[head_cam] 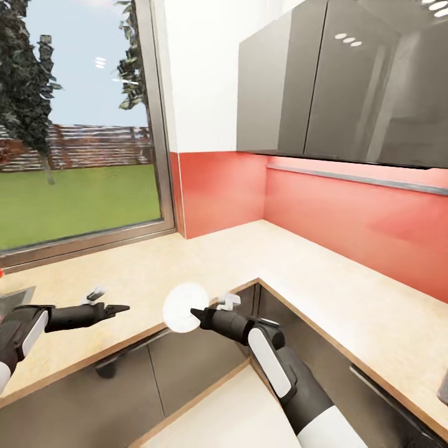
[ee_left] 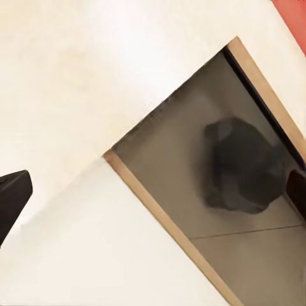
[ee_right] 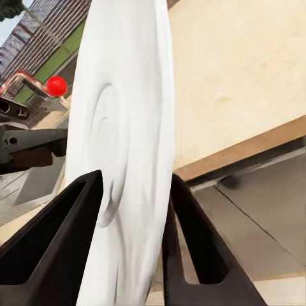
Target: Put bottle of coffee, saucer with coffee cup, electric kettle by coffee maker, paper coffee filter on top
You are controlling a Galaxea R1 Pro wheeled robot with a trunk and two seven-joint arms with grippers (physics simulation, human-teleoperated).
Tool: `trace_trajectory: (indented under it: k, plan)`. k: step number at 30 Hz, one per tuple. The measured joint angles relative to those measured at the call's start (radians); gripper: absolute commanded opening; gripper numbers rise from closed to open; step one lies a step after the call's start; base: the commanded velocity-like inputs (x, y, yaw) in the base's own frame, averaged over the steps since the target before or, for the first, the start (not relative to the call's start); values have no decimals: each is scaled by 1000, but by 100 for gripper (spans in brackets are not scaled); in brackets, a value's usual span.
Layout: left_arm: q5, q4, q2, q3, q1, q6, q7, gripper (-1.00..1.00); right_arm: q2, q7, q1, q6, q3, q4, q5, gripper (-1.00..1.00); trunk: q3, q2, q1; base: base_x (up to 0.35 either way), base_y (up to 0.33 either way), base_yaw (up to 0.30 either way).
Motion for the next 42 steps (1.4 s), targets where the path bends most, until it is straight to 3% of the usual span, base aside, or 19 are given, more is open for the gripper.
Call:
trace_trajectory:
  k: [6,9,11,13,17,23,25,26,28,30,33,34,35,37,39,42]
  plan:
    - [-1,0,0,-1,4,-2,-1,100,0,-1,0,0,0,1,0,-100,2,0,0,-342,-129,77]
    - [-2,1,2,0,33,-9,-6,100,0,-1,0,0,0,1,1,-100,2,0,0,-342,-134,5]
    - [-3,2,3,1,77,-27,-30,100,0,-1,0,0,0,1,2,-100,2,0,0,-342,-135,1]
    - [-5,2,8,2,143,-77,-101,100,0,-1,0,0,0,1,3,-100,2,0,0,-342,-138,0]
    - [-6,3,14,2,209,-144,-156,100,0,-1,0,0,1,1,3,-100,2,0,0,-341,-141,0]
    - [-5,6,17,5,325,-195,-176,100,0,-1,0,0,0,0,2,-100,2,0,0,-340,-143,0]
    - [-7,12,17,22,372,-242,-176,100,0,-1,0,0,1,0,1,-100,2,0,0,-315,-139,0]
    - [-11,17,17,44,423,-301,-168,100,0,-1,0,0,1,0,1,-100,2,0,0,-254,-129,0]
    - [-13,27,17,61,486,-352,-149,100,0,-1,0,0,2,-1,1,-100,2,0,0,-189,-105,0]
    - [-15,68,16,69,576,-428,-80,100,0,-1,0,0,3,-5,0,-100,2,0,-1,-65,-37,0]
    - [-17,145,12,69,623,-521,27,100,0,-1,0,0,5,-20,1,-100,2,0,-1,-21,-12,0]
    - [-16,227,0,68,642,-666,222,100,0,-1,0,0,7,-31,-1,-100,2,0,-1,-2,-1,0]
    - [-16,393,-12,62,648,-718,297,100,-1,-1,0,0,7,-33,1,-100,2,0,-1,-1,-1,0]
    - [-12,457,-43,62,647,-794,416,100,-3,-1,0,0,8,-35,2,-100,2,0,-1,0,0,0]
    - [-12,472,-62,61,647,-822,490,100,-4,-1,0,0,10,-35,3,-100,2,0,-1,0,0,0]
    - [-16,484,-114,59,648,-847,673,100,-4,-2,0,0,13,-33,5,-100,2,0,-1,0,0,39]
